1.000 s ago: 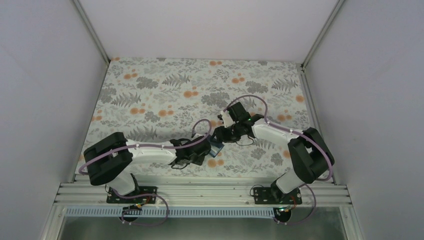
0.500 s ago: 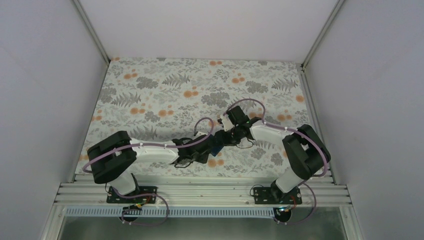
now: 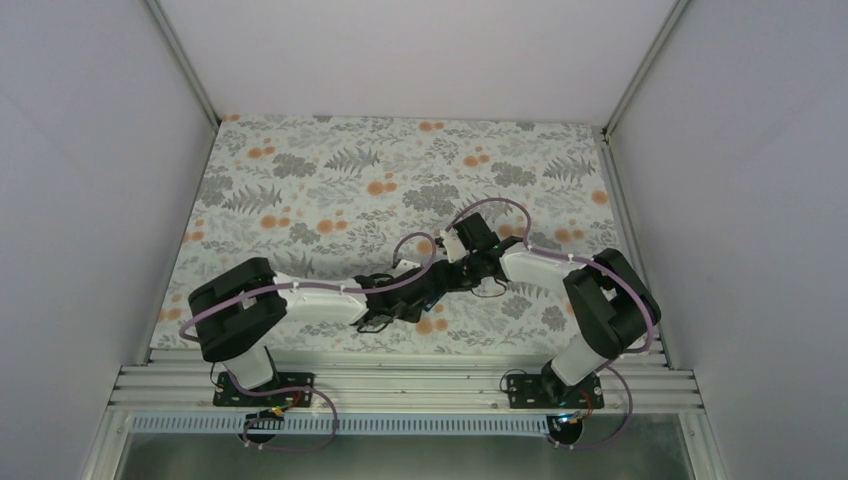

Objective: Put the credit cards into the card holder

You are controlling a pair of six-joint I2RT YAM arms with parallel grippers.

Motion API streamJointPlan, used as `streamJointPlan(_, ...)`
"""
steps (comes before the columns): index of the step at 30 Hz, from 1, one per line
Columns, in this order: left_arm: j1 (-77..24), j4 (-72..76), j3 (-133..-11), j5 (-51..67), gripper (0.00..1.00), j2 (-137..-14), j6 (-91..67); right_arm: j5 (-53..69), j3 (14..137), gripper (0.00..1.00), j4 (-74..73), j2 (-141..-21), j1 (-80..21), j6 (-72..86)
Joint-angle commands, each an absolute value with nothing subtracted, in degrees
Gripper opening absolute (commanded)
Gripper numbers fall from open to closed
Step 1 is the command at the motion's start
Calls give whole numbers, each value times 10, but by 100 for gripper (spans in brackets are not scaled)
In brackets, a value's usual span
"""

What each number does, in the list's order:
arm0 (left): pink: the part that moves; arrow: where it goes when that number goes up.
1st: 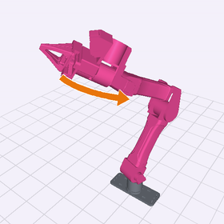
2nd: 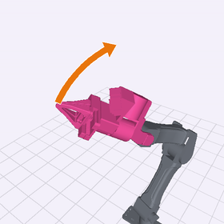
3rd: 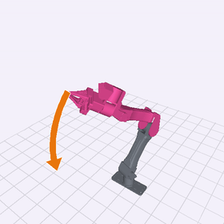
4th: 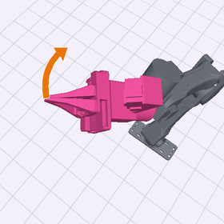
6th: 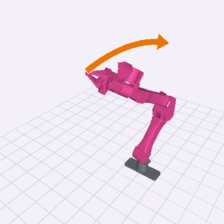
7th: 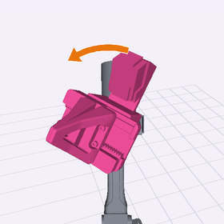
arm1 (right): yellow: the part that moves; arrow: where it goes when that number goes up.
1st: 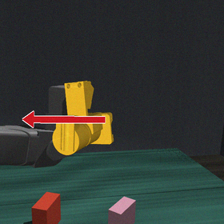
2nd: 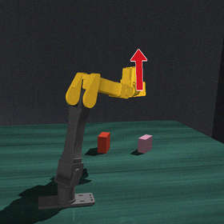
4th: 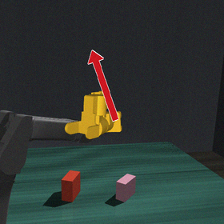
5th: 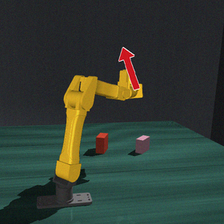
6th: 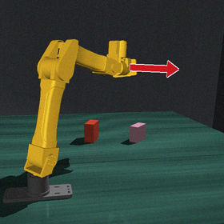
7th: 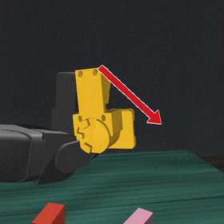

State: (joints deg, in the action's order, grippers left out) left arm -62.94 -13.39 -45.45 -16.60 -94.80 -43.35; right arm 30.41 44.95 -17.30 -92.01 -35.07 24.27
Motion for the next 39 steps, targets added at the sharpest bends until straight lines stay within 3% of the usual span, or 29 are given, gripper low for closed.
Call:
streamJointPlan(1,-630,-151,-466,-208,64,-975,-469,301,427,52,-182,-944,-355,230)
streamJointPlan(11,-630,-139,-442,-255,25,-958,-492,288,421,51,-180,-978,-355,223)
streamJointPlan(14,-630,-115,-430,-263,27,-949,-474,284,422,51,-180,-989,-356,222)
streamJointPlan(18,-630,-88,-431,-267,45,-955,-436,284,427,51,-183,-997,-355,221)
streamJointPlan(22,-623,-98,-445,-285,46,-964,-449,287,430,51,-184,-996,-356,221)
streamJointPlan(27,-614,-53,-433,-297,35,-957,-450,289,428,51,-181,-999,-356,220)
streamJointPlan(32,-610,50,-400,-284,3,-941,-400,287,429,50,-181,-1012,-356,217)
streamJointPlan(39,-589,166,-278,-237,2,-823,-456,264,444,50,-192,-1023,-356,224)
